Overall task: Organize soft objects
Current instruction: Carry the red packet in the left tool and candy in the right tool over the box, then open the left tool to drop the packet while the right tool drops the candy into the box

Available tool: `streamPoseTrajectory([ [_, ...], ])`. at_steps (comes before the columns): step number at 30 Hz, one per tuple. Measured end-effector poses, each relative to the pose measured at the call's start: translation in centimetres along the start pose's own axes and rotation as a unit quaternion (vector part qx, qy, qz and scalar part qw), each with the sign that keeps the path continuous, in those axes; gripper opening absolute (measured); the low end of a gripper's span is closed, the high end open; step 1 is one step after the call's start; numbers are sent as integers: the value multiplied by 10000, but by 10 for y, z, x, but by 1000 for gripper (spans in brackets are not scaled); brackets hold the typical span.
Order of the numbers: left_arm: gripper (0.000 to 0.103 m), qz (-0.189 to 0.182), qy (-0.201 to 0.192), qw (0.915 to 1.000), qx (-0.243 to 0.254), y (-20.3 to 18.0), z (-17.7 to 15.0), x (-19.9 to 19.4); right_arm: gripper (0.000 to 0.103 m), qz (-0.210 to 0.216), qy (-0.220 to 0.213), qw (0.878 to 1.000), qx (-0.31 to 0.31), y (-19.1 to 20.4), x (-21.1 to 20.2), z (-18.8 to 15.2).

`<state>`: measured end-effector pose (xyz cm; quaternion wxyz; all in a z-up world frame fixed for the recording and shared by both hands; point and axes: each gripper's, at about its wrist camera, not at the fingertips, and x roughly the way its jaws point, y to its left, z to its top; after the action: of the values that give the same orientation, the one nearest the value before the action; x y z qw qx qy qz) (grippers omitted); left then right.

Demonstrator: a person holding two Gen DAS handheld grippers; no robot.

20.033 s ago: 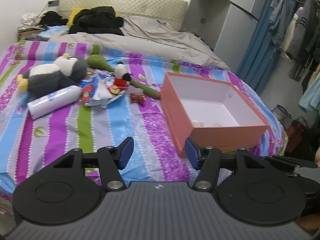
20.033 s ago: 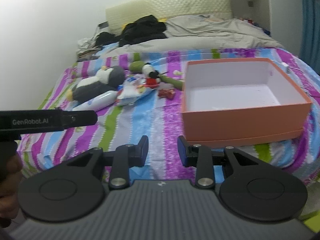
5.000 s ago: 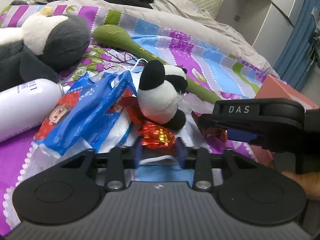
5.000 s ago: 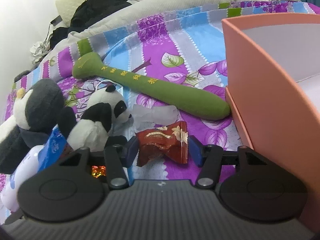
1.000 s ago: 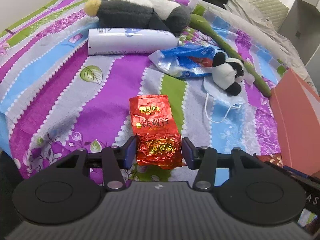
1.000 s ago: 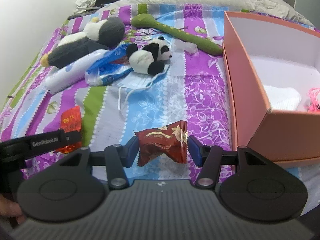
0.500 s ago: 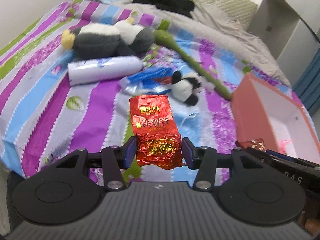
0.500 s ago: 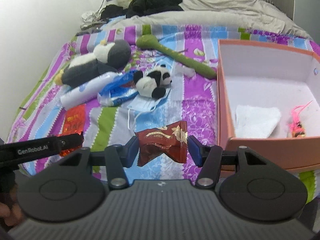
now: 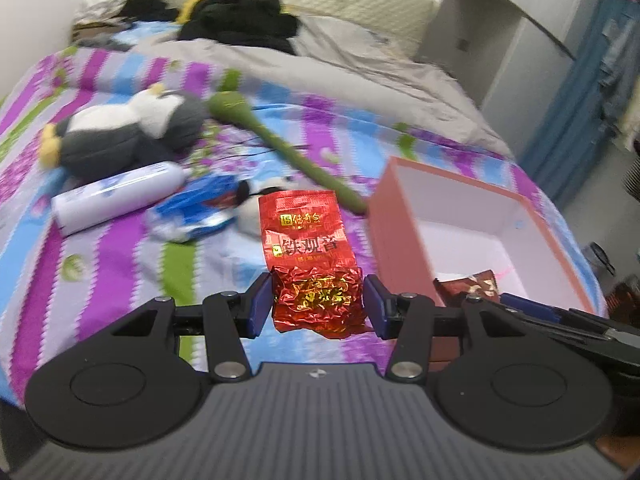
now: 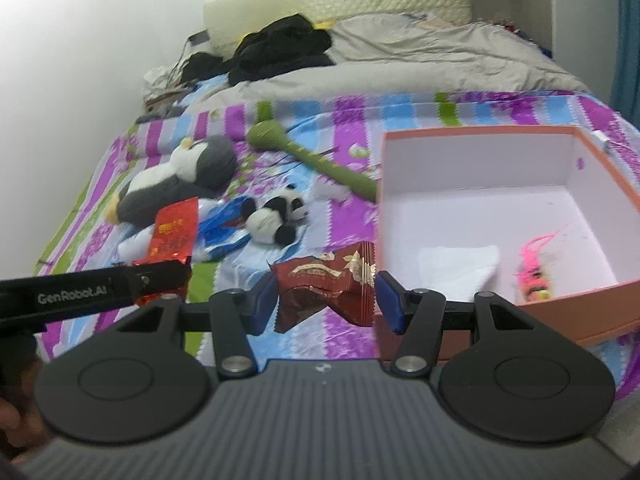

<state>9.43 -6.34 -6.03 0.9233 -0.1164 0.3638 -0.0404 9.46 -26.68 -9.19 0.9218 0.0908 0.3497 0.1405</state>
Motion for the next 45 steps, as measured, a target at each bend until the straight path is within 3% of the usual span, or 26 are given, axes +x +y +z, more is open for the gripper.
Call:
streamPoseTrajectory([
  [8, 55, -662, 152, 9966, 473, -67, 7, 18, 57, -440, -127, 9984, 320, -44, -24, -2],
  [16, 55, -1243, 469, 9867, 936, -128, 20, 64, 57, -858, -138, 9931, 793, -103, -29, 0],
  [22, 55, -1393, 841, 9799, 1152, -162, 36, 117, 57, -1146, -88, 9887, 967, -149, -9, 17],
  [33, 55, -1478, 1382, 9681, 1480, -210, 56, 193, 57, -1329, 451, 9819, 1272, -224, 37, 37],
  [45, 55, -1340, 1753, 9665, 1312, -214, 50, 255, 58, -1382, 866, 9754, 1480, -262, 85, 26],
])
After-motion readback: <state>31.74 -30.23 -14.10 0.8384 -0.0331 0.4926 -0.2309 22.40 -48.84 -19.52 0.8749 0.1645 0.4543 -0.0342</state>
